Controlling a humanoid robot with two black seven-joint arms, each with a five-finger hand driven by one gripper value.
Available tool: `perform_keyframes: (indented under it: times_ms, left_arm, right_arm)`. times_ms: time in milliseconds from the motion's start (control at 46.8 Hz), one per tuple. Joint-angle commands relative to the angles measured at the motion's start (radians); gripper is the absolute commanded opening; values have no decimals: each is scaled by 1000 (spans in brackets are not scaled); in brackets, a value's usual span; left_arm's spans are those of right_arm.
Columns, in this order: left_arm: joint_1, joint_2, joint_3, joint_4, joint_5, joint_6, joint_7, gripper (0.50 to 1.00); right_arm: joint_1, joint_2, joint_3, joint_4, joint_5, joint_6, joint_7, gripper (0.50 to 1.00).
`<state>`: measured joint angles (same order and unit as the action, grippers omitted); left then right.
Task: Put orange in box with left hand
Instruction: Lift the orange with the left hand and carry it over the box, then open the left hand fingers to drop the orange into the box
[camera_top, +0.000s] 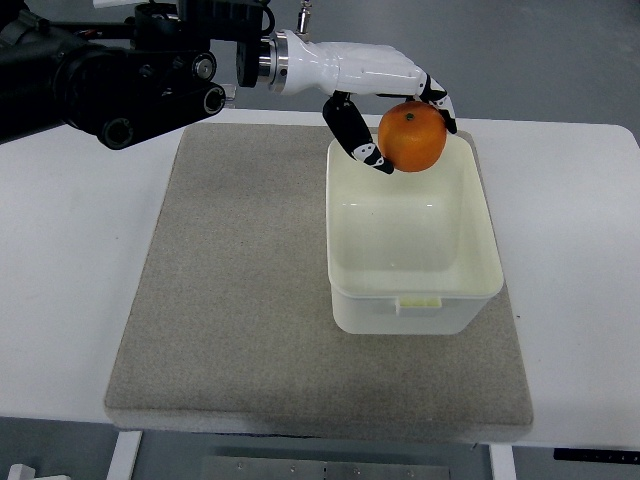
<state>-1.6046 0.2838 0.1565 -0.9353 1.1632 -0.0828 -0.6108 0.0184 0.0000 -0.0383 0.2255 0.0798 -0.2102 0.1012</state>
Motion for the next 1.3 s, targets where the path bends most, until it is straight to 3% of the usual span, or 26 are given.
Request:
perform_keyframes:
  times_ms: [0, 150, 299, 363, 534, 619, 1047, 1282]
  left_arm:
    - [0, 0, 0, 0, -2, 0, 0, 746]
    - [0, 2, -2, -2, -3, 1, 0, 806]
    - [0, 2, -2, -7, -5, 1, 0, 812]
    - [0, 2, -2, -8, -7, 3, 0, 848]
    - [2, 2, -3, -7, -8, 5, 0, 881]
    - [12, 2, -6, -7, -10, 8, 0, 960]
    - [32, 3, -40, -3, -11, 8, 0, 973]
    - [60, 11, -38, 64, -8, 9, 0, 973]
  right_arm:
    - [0, 0, 0, 0, 0, 0, 0, 944]
    - [0, 0, 0, 0, 0, 0, 0, 944]
    - [0, 0, 0, 2, 0, 0, 0, 944]
    - [0, 0, 0, 0, 0, 0, 0, 944]
    - [0, 0, 0, 0, 0, 0, 0, 944]
    - [0, 0, 0, 0, 0, 0, 0, 944]
    - [0, 0, 0, 2, 0, 0, 0, 944]
    - [0, 0, 0, 0, 0, 0, 0, 944]
